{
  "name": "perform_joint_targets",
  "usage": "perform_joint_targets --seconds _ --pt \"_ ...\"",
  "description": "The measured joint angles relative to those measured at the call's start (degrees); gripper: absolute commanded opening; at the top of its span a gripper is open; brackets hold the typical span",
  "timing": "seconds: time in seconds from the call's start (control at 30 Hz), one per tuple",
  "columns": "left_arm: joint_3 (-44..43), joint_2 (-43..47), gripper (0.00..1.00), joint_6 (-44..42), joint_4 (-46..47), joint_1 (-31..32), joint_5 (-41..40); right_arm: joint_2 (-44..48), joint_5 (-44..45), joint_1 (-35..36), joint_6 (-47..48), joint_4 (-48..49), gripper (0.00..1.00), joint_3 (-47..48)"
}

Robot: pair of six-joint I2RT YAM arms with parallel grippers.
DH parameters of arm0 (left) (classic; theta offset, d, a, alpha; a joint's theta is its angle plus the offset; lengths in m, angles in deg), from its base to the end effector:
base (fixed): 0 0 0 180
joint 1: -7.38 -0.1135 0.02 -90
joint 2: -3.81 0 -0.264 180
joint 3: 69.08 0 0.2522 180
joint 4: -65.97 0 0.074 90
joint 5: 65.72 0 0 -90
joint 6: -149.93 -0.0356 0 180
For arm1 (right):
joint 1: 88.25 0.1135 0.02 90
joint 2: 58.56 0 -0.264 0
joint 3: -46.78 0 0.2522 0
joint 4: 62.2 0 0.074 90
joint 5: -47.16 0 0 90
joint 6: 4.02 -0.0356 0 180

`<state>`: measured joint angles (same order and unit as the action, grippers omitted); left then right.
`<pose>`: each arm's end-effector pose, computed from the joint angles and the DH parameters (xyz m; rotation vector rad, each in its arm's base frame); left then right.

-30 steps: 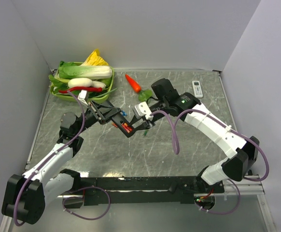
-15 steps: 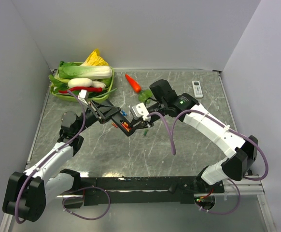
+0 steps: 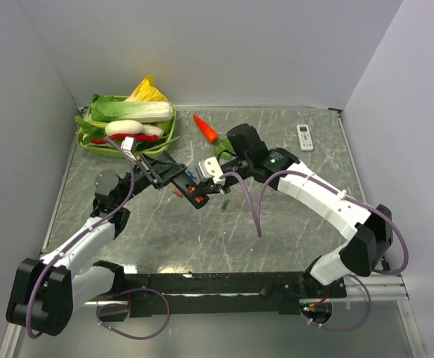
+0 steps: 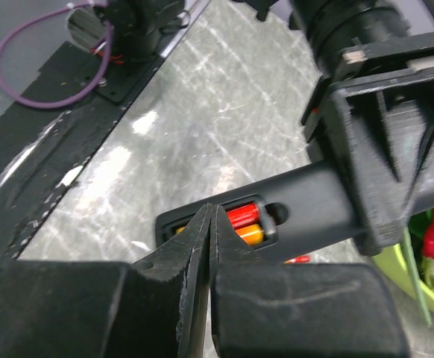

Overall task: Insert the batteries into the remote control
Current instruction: Load the battery into the remote control.

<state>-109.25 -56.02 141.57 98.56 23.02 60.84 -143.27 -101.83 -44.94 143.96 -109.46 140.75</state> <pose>0.2108 -0.0810 0.2798 -0.3024 1.6358 -1.7836 0.2100 0.2399 0.3601 -1.8466 0.8195 0.9713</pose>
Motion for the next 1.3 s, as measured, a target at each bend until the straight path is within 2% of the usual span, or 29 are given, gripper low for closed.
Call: perform_joint_targets --seconds 0.2,0.27,0.3,0.4,0.5,0.7,0.8,0.97,1.13,1.3 --pt "0.0 -1.2 0.02 -0.17 1.81 -0.11 0.26 -0.72 -0.79 -0.61 -3.26 5.33 0.07 -1.09" --pt "0.0 -1.14 0.02 -1.55 1.57 -0.11 0.13 -0.74 -0.66 -0.61 -4.68 6.01 0.15 -1.09" --pt "-0.04 -1.01 0.02 -2.4 0.7 -0.07 0.04 -0.74 -0.48 -0.61 -5.92 6.32 0.23 -1.07" --pt "-0.59 -0.52 0.02 -5.7 -2.64 0.22 -0.15 -0.74 1.44 -0.79 -11.28 7.63 0.4 -1.07" --pt "-1.51 0.07 0.02 -10.32 -5.99 0.57 -0.83 -0.35 3.67 -0.98 -17.97 10.67 0.46 -1.07" --pt "-1.64 0.2 0.02 -16.44 -8.11 0.63 -1.95 2.97 9.31 -1.79 -34.36 13.46 0.47 -1.07" --pt "-1.64 0.17 0.02 -17.49 -7.1 0.63 -1.88 5.22 10.95 -3.08 -43.01 14.32 0.51 -1.7" --pt "-1.64 0.17 0.02 -18.05 -4.26 0.63 -1.7 8.04 11.34 -4.33 -54.01 17.81 0.52 -8.55" --pt "-1.64 0.17 0.02 -17.97 -0.48 0.63 -0.39 8.07 10.64 -4.33 -61.05 19.19 0.52 -14.95" --pt "-1.64 0.09 0.02 -17.99 2.14 0.59 1.22 7.91 9.38 -4.48 -63.54 20.55 0.48 -15.1"
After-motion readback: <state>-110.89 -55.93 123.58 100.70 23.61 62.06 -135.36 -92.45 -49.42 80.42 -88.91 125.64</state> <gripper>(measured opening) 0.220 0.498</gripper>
